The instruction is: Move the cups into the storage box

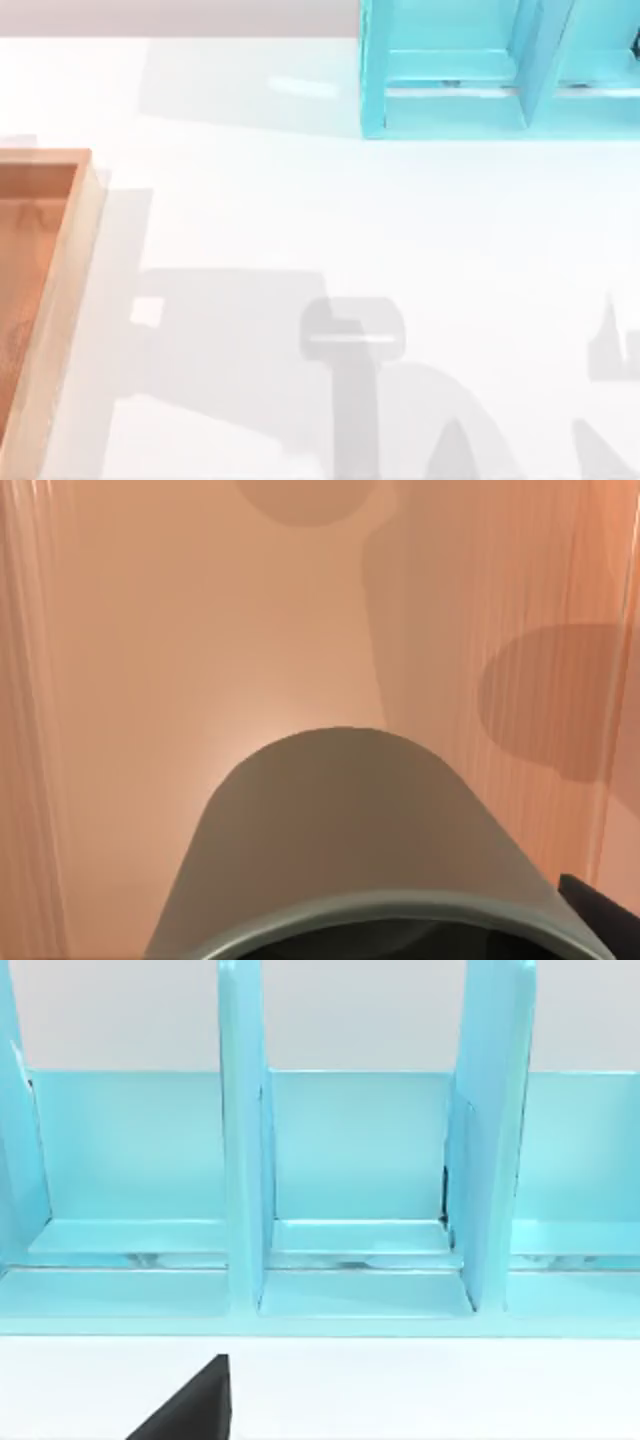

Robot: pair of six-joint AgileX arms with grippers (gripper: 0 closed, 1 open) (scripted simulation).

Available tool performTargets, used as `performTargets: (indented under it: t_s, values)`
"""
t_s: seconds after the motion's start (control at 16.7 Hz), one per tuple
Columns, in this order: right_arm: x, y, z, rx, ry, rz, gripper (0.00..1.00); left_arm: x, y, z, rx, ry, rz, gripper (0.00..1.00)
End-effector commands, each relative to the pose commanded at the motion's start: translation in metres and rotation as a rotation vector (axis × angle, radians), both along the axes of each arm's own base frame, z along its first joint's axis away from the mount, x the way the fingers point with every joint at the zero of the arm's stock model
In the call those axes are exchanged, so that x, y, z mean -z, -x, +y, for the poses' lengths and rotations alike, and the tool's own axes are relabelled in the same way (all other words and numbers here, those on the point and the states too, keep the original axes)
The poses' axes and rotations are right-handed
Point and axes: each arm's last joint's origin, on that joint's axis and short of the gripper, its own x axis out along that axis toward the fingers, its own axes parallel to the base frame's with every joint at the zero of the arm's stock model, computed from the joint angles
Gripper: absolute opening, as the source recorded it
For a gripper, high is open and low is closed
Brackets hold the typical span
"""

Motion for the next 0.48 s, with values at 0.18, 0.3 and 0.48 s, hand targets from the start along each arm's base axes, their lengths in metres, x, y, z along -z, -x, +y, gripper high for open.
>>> performTargets:
  t_s: [0.18,0.3,0.48]
  values:
    - [0.000,0.000,0.000,0.000,0.000,0.000,1.00,0.001,-0.001,-0.001,0.004,-0.004,0.001,0.00]
    - [0.000,0.000,0.000,0.000,0.000,0.000,1.00,0.004,-0.002,0.000,0.001,-0.005,-0.002,0.00]
    - [0.000,0.000,0.000,0.000,0.000,0.000,1.00,0.022,-0.003,0.003,-0.004,-0.006,-0.010,0.00]
